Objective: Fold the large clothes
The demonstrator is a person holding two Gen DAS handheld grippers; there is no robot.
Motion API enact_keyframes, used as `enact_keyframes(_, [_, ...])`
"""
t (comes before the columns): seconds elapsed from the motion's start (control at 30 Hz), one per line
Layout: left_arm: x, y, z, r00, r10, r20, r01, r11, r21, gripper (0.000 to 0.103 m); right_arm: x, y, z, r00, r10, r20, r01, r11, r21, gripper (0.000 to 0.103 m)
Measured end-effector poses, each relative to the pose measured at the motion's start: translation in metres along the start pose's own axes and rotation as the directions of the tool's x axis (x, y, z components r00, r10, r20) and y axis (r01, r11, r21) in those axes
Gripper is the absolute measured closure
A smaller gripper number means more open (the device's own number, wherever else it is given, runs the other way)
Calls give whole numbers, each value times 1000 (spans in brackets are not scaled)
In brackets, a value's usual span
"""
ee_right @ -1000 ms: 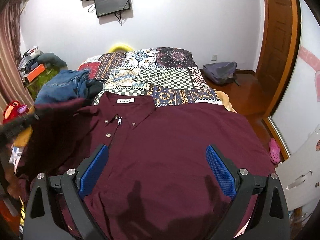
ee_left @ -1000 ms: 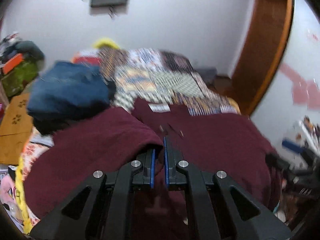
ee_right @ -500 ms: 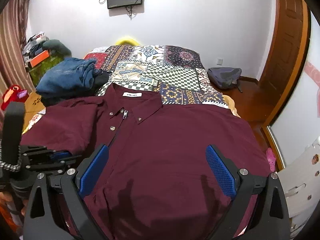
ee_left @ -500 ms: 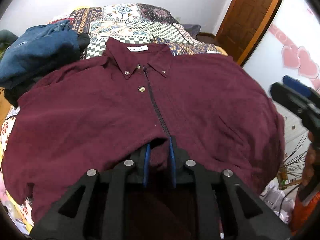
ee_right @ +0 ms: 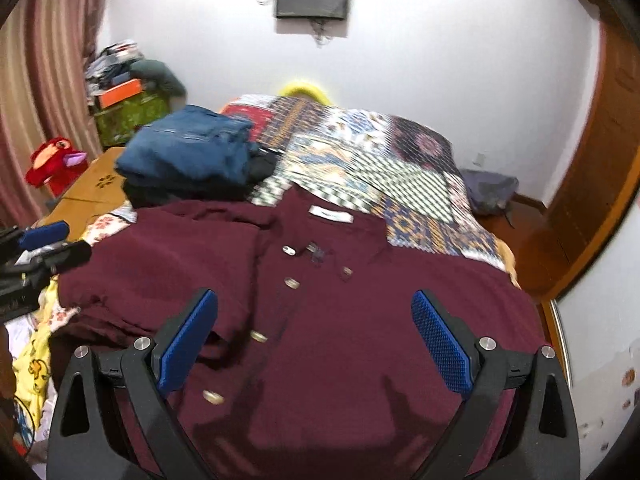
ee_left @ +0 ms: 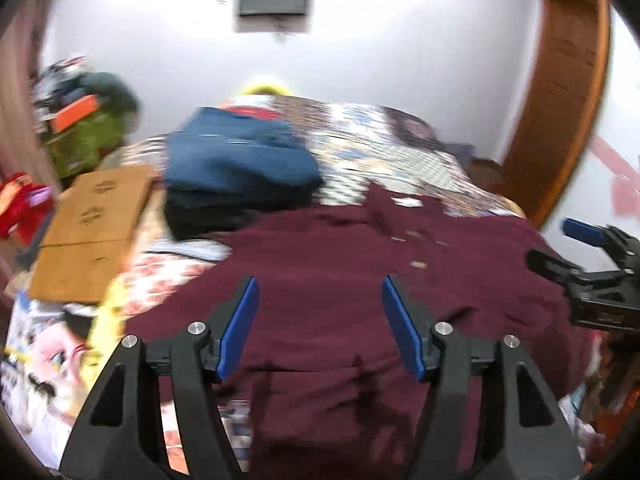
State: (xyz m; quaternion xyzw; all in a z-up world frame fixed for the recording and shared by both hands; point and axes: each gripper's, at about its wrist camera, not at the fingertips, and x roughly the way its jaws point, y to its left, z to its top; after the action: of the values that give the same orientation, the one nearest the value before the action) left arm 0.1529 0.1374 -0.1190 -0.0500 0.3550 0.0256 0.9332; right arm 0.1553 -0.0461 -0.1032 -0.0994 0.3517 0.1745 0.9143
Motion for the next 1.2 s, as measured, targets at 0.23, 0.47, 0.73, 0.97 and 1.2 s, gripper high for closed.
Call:
enact_keyframes(0.23, [-8, 94, -25, 984, 176, -21, -178, 972, -154, 40, 16, 61, 26, 992, 126, 3, -124, 981, -152, 6])
enact_keyframes(0.47, [-13, 155, -61, 968, 239, -72, -250, 928, -276, 40, 52, 137, 32, 959, 250, -131, -280, 901, -332, 6])
enact_keyframes(0.73, [-13, 181, -84, 963, 245, -110, -268, 908, -322, 40, 102, 224, 4, 910, 213, -356, -394, 710, -584, 7])
enact_keyframes(0.97, [-7, 189, -93, 966, 224, -131, -255, 906, -337, 40, 143, 257, -24, 857, 130, -498, -458, 636, -622, 11])
enact_keyframes(1.2, [-3, 188, -93, 968, 212, -134, -245, 912, -329, 40, 162, 262, -29, 837, 119, -534, -475, 642, -602, 50])
